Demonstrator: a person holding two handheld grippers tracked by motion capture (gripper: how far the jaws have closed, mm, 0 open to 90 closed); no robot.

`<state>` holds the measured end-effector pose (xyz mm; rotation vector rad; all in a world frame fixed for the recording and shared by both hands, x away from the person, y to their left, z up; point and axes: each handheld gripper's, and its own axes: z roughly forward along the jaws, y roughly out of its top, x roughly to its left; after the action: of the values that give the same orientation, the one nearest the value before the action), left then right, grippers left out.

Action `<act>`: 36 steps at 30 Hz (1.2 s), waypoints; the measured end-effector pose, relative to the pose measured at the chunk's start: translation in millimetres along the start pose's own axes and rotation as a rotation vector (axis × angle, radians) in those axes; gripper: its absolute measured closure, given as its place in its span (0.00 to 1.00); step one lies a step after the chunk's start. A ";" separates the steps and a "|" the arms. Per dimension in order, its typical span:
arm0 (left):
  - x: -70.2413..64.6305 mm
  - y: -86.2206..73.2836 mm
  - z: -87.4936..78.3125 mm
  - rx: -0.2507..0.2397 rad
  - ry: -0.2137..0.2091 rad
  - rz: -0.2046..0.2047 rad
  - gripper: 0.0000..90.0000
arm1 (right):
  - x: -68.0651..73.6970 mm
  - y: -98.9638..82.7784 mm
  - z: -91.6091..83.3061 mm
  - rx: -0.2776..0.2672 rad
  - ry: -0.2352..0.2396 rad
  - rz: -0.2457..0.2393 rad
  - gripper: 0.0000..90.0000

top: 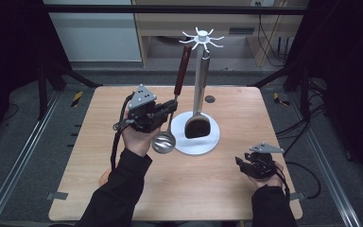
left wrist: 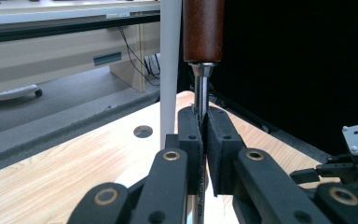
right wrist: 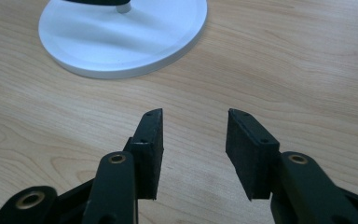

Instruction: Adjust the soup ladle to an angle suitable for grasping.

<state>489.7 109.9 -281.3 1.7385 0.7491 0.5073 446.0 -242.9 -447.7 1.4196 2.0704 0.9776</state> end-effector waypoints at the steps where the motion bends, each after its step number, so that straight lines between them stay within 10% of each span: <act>1: 0.0 0.1 0.6 0.000 0.001 0.002 0.94 | -0.4 0.0 -0.3 -0.003 -0.001 -0.005 0.63; 36: 2.6 6.6 28.2 0.020 0.006 -0.011 0.94 | 0.1 0.1 -0.4 -0.005 0.002 -0.010 0.62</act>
<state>511.9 91.3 -283.1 1.7517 0.7697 0.4992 445.7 -242.9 -447.4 1.4053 2.0726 0.9799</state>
